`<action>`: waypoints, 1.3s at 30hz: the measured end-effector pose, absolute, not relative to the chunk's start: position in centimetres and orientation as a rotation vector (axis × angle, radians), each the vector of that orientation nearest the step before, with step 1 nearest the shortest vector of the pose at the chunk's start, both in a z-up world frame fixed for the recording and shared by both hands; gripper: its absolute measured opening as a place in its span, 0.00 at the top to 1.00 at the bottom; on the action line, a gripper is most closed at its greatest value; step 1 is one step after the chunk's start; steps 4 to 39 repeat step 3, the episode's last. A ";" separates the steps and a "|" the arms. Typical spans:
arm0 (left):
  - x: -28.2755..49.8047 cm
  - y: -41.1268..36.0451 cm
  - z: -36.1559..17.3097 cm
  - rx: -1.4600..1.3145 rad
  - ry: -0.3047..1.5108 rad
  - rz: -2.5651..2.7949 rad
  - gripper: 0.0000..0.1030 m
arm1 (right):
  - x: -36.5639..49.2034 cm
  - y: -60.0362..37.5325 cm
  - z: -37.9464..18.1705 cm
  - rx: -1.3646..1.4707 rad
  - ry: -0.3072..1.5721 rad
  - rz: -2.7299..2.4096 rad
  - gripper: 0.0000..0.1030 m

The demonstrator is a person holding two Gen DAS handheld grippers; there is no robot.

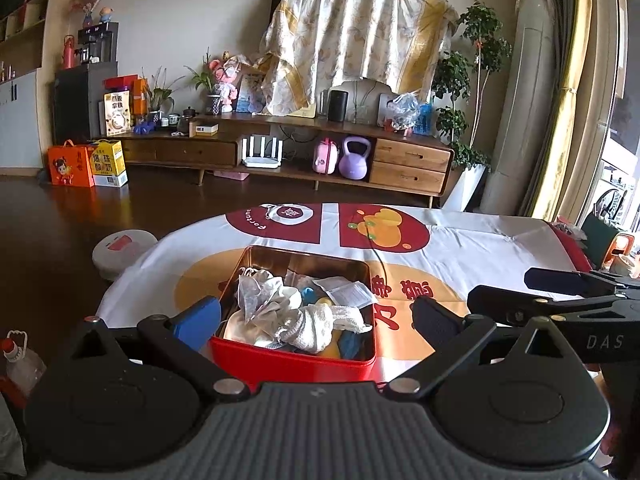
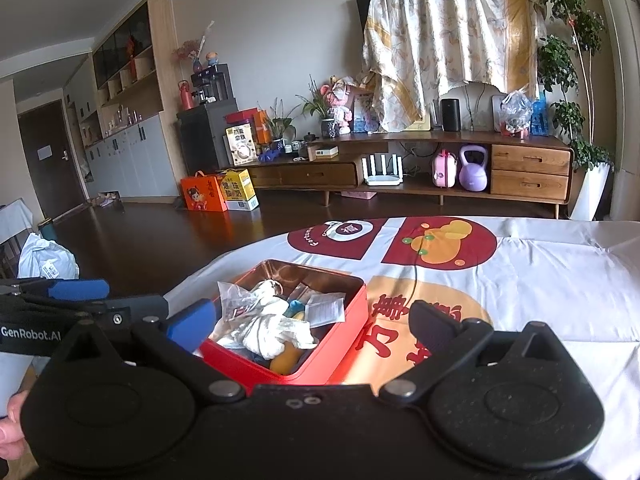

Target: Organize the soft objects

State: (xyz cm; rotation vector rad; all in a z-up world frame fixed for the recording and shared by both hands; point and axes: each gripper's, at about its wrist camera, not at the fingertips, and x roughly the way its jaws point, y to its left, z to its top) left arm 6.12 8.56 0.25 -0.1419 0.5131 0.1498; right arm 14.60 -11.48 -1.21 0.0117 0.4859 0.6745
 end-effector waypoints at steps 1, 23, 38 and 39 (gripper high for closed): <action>6.1 8.6 0.2 -0.143 0.515 0.149 0.00 | 14.6 -11.5 -1.3 0.012 0.486 0.675 0.00; 6.2 8.5 0.1 -0.148 0.519 0.148 0.00 | 14.6 -11.4 -1.2 0.012 0.487 0.674 0.00; 6.2 8.5 0.1 -0.148 0.519 0.148 0.00 | 14.6 -11.4 -1.2 0.012 0.487 0.674 0.00; 6.2 8.5 0.1 -0.148 0.519 0.148 0.00 | 14.6 -11.4 -1.2 0.012 0.487 0.674 0.00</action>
